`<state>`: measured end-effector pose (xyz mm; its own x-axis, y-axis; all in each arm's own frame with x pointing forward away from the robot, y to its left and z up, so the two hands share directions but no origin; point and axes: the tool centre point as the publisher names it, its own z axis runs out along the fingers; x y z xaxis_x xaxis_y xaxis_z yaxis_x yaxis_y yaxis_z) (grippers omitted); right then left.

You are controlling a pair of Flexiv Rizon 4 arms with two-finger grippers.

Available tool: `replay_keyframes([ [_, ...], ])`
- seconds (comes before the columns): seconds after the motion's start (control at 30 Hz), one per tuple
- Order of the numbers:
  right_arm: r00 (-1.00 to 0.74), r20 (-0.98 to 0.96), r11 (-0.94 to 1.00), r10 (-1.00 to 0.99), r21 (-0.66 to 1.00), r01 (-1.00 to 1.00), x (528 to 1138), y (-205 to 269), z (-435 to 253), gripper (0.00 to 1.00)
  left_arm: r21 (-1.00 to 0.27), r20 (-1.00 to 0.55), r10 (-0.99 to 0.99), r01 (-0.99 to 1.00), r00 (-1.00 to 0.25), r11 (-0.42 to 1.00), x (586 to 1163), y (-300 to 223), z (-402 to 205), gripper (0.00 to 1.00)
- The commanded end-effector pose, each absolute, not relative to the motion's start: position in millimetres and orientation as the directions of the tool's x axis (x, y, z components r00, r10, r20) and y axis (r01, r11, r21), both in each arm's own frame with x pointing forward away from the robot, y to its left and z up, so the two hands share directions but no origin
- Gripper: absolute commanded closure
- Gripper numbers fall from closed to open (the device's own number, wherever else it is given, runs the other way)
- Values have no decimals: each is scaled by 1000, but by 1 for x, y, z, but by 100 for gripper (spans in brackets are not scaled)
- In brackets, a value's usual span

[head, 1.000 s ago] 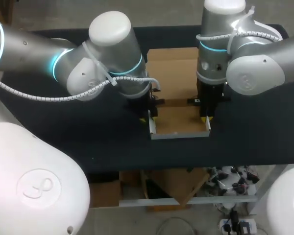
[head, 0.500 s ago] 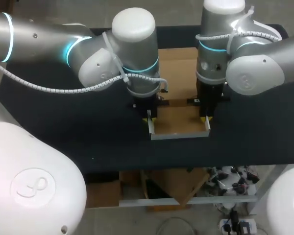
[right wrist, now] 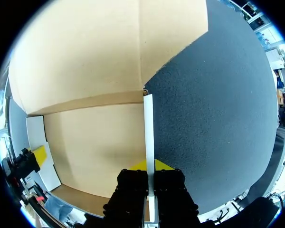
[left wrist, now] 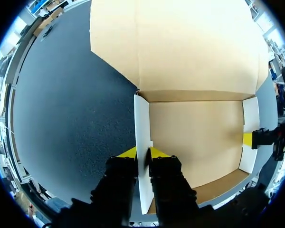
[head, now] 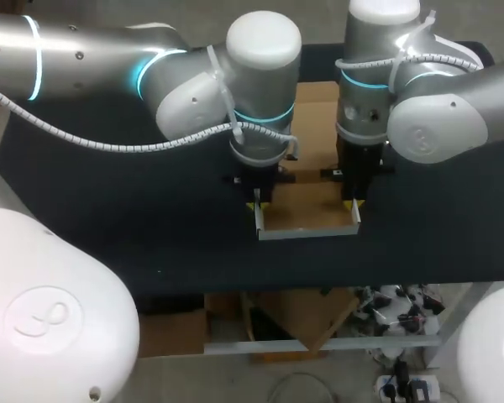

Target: Assemble the packaging by folding the flat box into shape, placing the metal phone stand inside, and closing the box properly

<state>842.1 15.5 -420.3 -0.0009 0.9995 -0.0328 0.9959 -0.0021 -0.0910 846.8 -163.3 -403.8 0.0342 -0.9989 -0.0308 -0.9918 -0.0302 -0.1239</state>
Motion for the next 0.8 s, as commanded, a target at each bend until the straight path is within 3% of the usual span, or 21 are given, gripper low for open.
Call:
replay_keyframes([
  [0.03, 0, -35, -3, 999, -92, 996, 842, 15, -421, 84, -131, -163, -985, -991, 53, -32, 843, -161, -413, 100],
  [0.13, 0, -35, -3, 999, -92, 996, 842, 15, -421, 71, -134, -160, -986, -990, 54, -33, 843, -160, -413, 100],
  [0.43, -1, 18, 2, 1000, -44, 999, 839, 11, -406, 51, -146, -147, -988, -989, 53, -31, 841, -157, -410, 100],
  [0.5, -6, 34, 7, 999, -27, 1000, 838, 10, -401, 32, -149, -147, -988, -988, 52, -30, 840, -157, -410, 100],
  [0.57, -13, 52, 13, 999, -9, 1000, 837, 10, -395, 24, -152, -146, -988, -988, 53, -30, 840, -156, -409, 100],
  [0.8, -39, 94, 35, 995, 43, 998, 834, 7, -379, 15, -164, -141, -989, -986, 53, -29, 841, -154, -407, 100],
])
